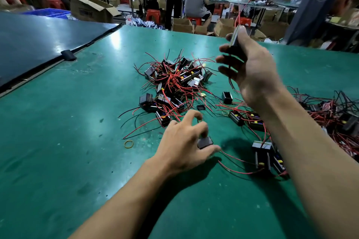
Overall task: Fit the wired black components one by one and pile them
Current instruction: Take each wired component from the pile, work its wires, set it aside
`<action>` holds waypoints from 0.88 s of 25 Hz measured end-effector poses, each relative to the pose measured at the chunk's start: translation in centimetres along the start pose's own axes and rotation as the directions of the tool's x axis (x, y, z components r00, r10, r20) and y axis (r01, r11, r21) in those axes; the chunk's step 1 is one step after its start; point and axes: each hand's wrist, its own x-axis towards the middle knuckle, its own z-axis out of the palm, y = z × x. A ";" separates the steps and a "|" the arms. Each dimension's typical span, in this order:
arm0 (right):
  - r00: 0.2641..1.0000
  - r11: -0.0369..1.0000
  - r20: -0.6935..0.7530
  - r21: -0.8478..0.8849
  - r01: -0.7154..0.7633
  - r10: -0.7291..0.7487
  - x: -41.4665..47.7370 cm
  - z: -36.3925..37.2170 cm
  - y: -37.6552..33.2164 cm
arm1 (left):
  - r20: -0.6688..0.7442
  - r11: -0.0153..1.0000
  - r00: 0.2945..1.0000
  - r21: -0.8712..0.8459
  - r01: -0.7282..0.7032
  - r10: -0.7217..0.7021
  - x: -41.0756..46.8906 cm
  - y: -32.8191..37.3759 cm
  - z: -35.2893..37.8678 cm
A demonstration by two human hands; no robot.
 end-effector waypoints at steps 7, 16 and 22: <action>0.915 0.889 -0.027 -0.225 -0.398 0.403 -7.5 -3.3 4.1 | -0.273 0.955 0.941 0.163 0.249 -0.199 0.8 -0.9 -1.3; 0.937 0.761 -0.290 -0.559 -0.329 0.192 -10.5 -6.0 9.3 | 0.090 0.956 0.992 0.287 0.063 -0.093 0.4 0.8 -0.7; 0.936 0.610 -0.352 -0.745 -0.271 -0.015 -8.8 -8.7 9.2 | 0.057 0.984 0.998 0.172 -0.043 0.033 0.0 1.2 -0.8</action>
